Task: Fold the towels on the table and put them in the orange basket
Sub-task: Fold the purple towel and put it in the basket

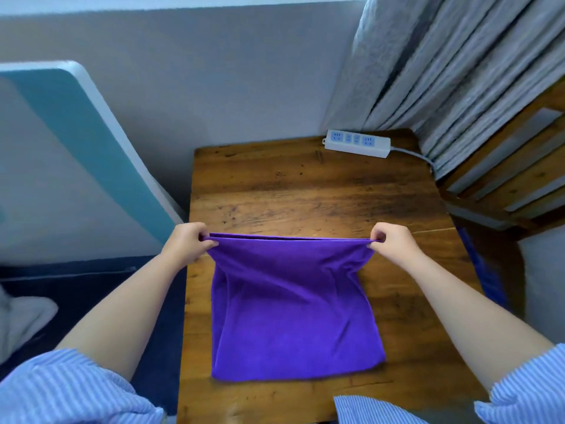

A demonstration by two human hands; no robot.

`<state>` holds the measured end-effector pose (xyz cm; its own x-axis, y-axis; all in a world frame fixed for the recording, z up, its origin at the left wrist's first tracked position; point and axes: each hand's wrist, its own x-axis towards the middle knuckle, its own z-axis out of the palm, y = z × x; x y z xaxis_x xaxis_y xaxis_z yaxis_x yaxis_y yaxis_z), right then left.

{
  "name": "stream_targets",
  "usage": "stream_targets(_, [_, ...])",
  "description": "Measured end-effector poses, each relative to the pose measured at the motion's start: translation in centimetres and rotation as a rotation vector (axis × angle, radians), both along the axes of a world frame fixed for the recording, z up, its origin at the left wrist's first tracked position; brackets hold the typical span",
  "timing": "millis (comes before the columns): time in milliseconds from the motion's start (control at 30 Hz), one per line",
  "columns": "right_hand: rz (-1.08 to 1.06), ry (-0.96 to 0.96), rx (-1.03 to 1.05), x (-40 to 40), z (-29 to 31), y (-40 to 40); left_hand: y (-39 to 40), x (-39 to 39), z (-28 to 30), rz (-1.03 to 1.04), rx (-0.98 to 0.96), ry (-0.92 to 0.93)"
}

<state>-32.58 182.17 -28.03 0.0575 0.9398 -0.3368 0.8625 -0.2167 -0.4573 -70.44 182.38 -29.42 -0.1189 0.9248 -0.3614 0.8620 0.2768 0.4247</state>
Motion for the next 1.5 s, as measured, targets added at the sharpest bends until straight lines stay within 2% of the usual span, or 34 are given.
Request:
stream_targets(167, [0.09, 0.038, 0.051, 0.3, 1.9, 0.6, -2.0, 0.4, 2.9, 0.103, 0.132, -0.025])
stream_targets(367, [0.078, 0.059, 0.095, 0.3, 5.0, 0.5, -3.5, 0.2, 6.4, 0.173, 0.183, -0.175])
stream_targets(567, [0.252, -0.168, 0.075, -0.5, 8.4, -2.3, -4.7, 0.8, 10.6, 0.144, 0.29, -0.158])
stream_targets(733, [0.156, -0.341, 0.168, -1.4, 12.6, -3.7, -5.7, 1.3, 14.2, 0.092, 0.416, -0.072])
stream_targets(867, [0.034, -0.442, 0.379, -1.7, 16.5, -3.6, -5.3, 2.1, 18.3, 0.018, 0.519, 0.163])
stream_targets(933, [-0.081, -0.338, 0.575, -1.9, 18.9, -3.2, -4.9, 2.6, 20.7, 0.04, 0.622, 0.236])
stream_targets(1033, [-0.286, -0.089, 0.924, -2.5, 22.2, -3.6, -4.6, 3.3, 24.0, 0.18, 0.859, 0.14])
stream_targets(1100, [-0.33, -0.013, 1.033, -2.6, 23.5, -3.8, -4.5, 3.5, 25.2, 0.253, 0.941, 0.085])
stream_targets(1133, [-0.32, -0.015, 0.994, -2.4, 23.8, -3.8, -4.3, 3.5, 25.4, 0.247, 0.889, 0.109])
stream_targets(1233, [-0.222, -0.165, 0.67, -1.6, 23.9, -3.5, -4.5, 3.9, 25.3, 0.19, 0.621, 0.239])
stream_targets(1300, [-0.248, -0.134, 0.638, -1.0, 24.2, -3.3, -4.4, 4.4, 25.4, 0.197, 0.676, 0.19])
stream_targets(1400, [-0.295, -0.061, 0.705, -0.7, 25.2, -2.4, -3.8, 4.8, 26.1, 0.198, 0.82, 0.117])
stream_targets(1500, [-0.285, -0.042, 0.733, -0.7, 26.0, -1.4, -3.3, 4.5, 26.4, 0.22, 0.819, 0.074])
